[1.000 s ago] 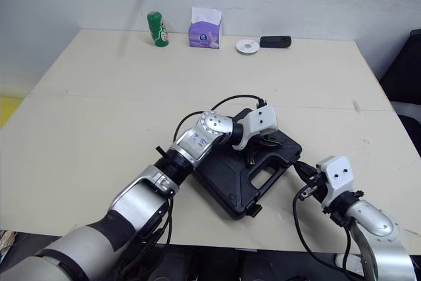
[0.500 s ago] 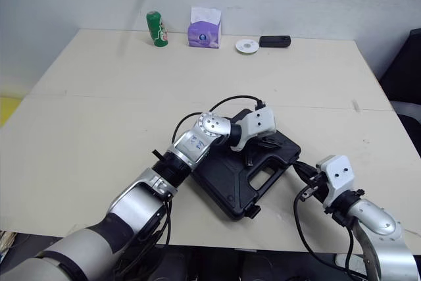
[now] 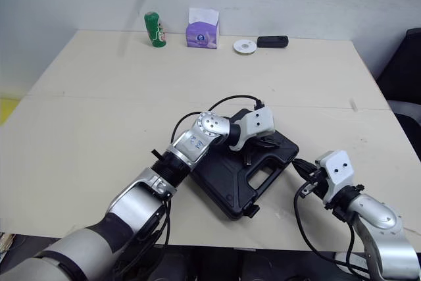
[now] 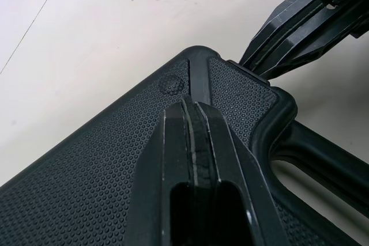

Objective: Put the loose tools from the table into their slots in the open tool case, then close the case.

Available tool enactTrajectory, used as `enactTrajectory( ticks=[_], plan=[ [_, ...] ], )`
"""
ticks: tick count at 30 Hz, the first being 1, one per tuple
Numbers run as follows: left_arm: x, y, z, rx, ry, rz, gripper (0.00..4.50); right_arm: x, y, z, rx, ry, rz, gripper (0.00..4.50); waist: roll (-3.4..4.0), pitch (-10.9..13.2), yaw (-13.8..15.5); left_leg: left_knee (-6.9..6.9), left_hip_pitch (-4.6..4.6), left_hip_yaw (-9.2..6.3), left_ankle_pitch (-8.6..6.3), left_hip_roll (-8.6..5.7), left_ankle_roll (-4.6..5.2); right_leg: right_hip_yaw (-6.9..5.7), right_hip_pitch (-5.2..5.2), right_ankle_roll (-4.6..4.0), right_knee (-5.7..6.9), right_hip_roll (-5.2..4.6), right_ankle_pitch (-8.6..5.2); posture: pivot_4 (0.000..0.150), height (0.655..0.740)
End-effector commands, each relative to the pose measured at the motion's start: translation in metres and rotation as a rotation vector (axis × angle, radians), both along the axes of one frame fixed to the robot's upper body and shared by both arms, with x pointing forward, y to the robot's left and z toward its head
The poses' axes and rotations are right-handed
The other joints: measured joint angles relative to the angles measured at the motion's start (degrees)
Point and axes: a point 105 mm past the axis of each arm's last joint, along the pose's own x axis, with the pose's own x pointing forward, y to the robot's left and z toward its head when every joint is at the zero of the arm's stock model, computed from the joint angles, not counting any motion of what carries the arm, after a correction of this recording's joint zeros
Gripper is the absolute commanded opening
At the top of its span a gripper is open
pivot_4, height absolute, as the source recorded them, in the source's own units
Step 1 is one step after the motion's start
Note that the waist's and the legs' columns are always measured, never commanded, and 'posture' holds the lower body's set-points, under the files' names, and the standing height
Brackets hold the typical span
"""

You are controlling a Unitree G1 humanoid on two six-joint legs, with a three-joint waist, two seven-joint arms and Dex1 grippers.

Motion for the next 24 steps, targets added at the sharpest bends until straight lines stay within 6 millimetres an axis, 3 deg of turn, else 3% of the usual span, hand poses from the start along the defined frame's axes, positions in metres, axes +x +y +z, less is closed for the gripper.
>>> enactTrajectory(
  ticks=[1,4,8,15,19,24],
  plan=[
    [-0.019,0.017,-0.077,0.236,0.174,-0.006,0.00,0.005,0.011,0.028,0.000,-0.110,0.071,0.07,0.00,0.0,0.0,0.00,0.00,-0.01,0.00,0.00,0.00,0.00,0.00,0.00,0.00,0.00,0.00,0.150,0.7400],
    [-0.017,0.015,-0.070,0.197,0.165,-0.010,0.00,0.005,0.010,0.026,-0.002,-0.103,0.074,0.07,-0.01,0.0,-0.1,0.00,0.00,0.00,-0.02,0.01,0.00,0.00,0.00,0.00,0.00,0.00,0.00,0.150,0.7400],
    [-0.013,0.001,-0.033,0.009,0.099,-0.034,0.00,0.002,-0.002,0.024,-0.048,-0.083,0.061,0.07,0.01,0.0,-0.1,0.00,-0.01,0.00,-0.03,0.01,0.01,0.00,-0.01,0.00,-0.01,0.00,0.00,0.150,0.7400],
    [-0.028,-0.003,0.035,-0.258,-0.013,-0.188,0.00,-0.011,-0.012,0.022,-0.091,-0.026,0.105,0.07,0.42,0.3,0.6,-0.02,-0.19,0.02,0.06,-0.05,-0.13,-0.06,-0.13,0.01,-0.10,-0.03,0.00,0.150,0.7400],
    [-0.043,0.004,0.064,-0.322,-0.077,-0.286,0.00,-0.026,-0.015,0.016,-0.072,0.019,0.112,0.07,0.52,0.5,1.0,0.00,-0.42,-0.02,0.12,-0.10,-0.09,-0.19,-0.22,0.02,-0.19,-0.04,0.01,0.150,0.7400],
    [-0.065,0.026,0.074,-0.288,-0.140,-0.387,0.00,-0.049,-0.009,0.008,-0.059,0.034,0.148,0.07,0.56,0.5,0.8,0.00,-0.39,0.00,0.14,-0.13,-0.07,-0.18,-0.12,0.06,-0.33,0.00,0.03,0.150,0.7400]
  ],
)
